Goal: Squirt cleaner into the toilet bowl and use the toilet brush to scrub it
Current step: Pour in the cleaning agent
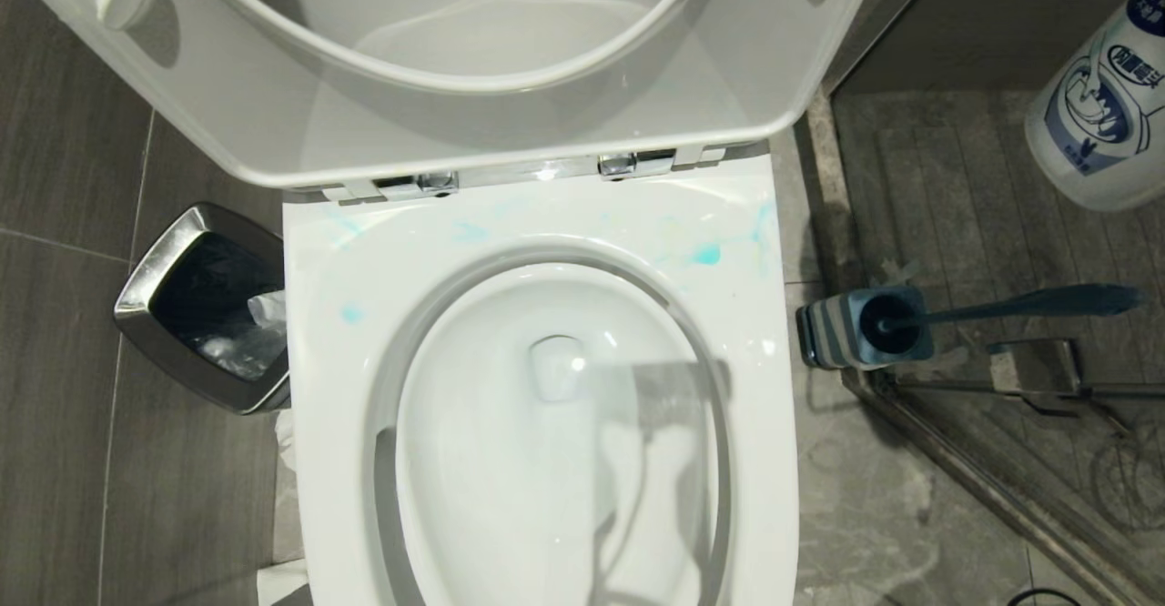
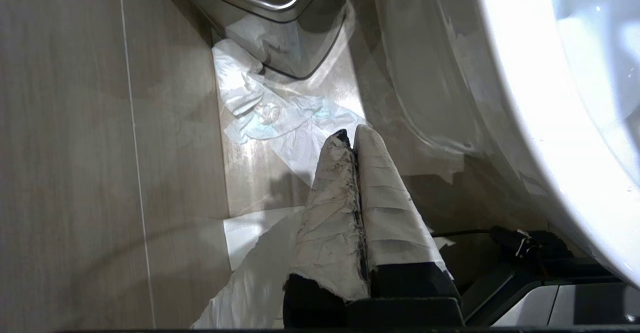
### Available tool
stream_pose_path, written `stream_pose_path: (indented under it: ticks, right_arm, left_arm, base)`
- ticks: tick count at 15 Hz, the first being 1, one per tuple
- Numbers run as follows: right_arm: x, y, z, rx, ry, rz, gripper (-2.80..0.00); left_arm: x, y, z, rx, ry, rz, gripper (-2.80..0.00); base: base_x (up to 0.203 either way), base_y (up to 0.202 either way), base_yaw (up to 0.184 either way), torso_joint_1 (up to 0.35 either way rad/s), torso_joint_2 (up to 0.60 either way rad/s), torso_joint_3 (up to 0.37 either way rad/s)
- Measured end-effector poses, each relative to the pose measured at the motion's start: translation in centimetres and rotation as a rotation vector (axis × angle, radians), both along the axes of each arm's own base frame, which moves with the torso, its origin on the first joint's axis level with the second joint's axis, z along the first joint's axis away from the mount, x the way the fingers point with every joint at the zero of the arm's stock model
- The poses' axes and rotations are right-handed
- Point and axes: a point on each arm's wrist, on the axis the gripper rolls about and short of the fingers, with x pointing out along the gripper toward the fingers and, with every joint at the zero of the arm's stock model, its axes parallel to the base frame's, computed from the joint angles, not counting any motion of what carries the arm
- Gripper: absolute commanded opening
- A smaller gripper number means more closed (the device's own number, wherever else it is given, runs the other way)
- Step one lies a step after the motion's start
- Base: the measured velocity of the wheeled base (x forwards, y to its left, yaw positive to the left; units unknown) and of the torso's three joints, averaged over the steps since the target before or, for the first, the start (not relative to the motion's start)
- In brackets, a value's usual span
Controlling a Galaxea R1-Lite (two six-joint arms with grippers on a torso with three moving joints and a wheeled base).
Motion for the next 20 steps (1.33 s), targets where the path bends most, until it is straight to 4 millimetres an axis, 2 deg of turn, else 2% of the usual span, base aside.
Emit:
stream_pose_path:
  ticks: [20]
  right_arm:
    - [0.03,0.01,-0.34,-0.004,0.009,-0.001,-2.8]
  left_arm:
    - [-0.01,0.0,0.01,0.0,0.001,-0.001,-2.8]
  base:
    - [0.0,0.0,0.0,0.002,0.0,0.202]
